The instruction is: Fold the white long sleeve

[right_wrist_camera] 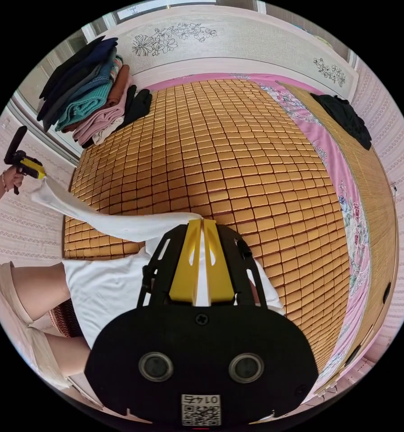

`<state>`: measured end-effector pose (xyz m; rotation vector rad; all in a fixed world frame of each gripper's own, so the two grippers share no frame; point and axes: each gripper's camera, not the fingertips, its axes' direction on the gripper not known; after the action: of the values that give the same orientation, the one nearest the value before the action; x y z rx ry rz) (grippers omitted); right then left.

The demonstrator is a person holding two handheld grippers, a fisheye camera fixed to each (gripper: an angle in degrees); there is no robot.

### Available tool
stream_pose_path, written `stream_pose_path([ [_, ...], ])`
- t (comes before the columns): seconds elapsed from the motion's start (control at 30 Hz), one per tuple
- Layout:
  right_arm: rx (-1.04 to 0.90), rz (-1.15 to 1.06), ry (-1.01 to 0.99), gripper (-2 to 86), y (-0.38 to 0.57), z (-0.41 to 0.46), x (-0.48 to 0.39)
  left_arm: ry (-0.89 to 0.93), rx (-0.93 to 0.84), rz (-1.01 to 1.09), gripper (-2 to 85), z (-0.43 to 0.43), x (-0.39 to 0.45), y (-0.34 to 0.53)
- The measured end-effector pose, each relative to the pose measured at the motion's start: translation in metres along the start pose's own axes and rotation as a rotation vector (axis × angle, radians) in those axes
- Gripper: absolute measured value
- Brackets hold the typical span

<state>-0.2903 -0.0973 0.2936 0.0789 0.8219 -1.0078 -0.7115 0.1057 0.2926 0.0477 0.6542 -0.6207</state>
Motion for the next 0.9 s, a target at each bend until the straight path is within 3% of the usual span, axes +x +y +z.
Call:
stream_pose_path([
  [0.1,-0.033,0.019,0.036,-0.9,-0.010,0.015,-0.001,-0.073,0.131,-0.137,-0.3,-0.003,-0.031,-0.005],
  [0.33,-0.080,0.054,0.067,-0.7,-0.025,0.038,0.001,-0.238,0.022,-0.085,4.9,0.032,-0.022,-0.018],
  [0.5,-0.093,0.063,0.044,0.8,-0.028,0.044,-0.001,-0.212,0.083,-0.131,5.2,0.042,-0.029,-0.028],
  [0.73,-0.107,0.062,0.072,0.4,-0.024,0.066,-0.001,-0.211,-0.025,-0.056,-0.2,0.064,-0.027,-0.033],
  [0.9,-0.101,0.073,0.080,0.5,-0.019,0.082,0.001,-0.161,0.070,-0.003,-0.4,0.038,-0.025,0.008],
])
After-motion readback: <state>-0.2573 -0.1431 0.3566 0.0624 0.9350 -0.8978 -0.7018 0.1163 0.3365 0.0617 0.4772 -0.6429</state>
